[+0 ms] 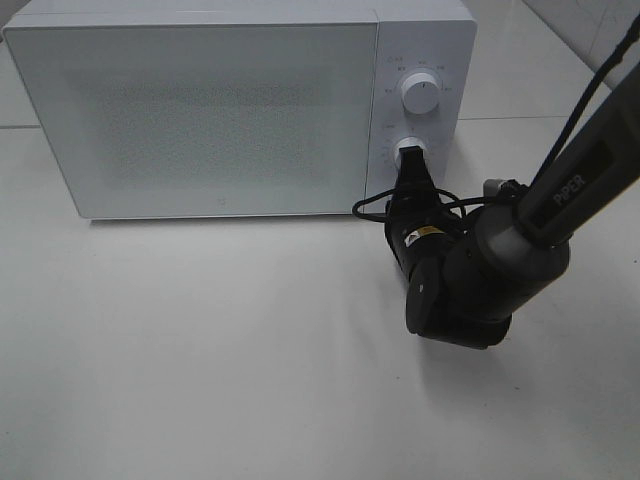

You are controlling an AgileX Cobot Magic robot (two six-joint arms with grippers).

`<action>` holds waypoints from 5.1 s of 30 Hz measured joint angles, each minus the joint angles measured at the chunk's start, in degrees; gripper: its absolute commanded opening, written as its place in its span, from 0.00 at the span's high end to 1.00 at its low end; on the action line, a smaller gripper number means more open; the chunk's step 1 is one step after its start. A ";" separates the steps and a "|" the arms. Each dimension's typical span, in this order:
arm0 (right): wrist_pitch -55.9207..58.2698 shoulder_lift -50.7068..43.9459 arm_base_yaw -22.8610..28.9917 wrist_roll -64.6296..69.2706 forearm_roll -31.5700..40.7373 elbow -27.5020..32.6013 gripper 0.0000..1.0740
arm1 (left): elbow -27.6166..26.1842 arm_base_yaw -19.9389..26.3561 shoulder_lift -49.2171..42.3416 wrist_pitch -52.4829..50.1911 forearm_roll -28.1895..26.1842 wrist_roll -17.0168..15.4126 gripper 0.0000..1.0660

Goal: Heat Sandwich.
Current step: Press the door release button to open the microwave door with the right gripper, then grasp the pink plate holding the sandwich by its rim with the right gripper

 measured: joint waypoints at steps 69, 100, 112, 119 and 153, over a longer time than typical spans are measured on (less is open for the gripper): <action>10.20 0.46 -5.39 -0.52 1.66 -8.14 1.00 | 0.00 0.00 0.00 0.00 0.00 0.00 0.35; 7.96 0.46 -4.64 -8.19 0.52 -6.76 0.98 | 0.00 0.00 0.00 0.00 0.00 0.00 0.35; 0.86 -1.60 -2.46 -9.28 -1.09 -1.72 0.98 | 0.00 0.00 0.00 0.00 0.00 0.00 0.35; -1.66 -4.58 -1.95 -10.26 -0.52 1.60 0.97 | 0.00 0.00 0.00 0.00 0.00 0.00 0.35; 8.42 -29.16 1.43 -45.26 0.52 15.30 0.93 | 0.00 0.00 0.00 0.00 0.00 0.00 0.35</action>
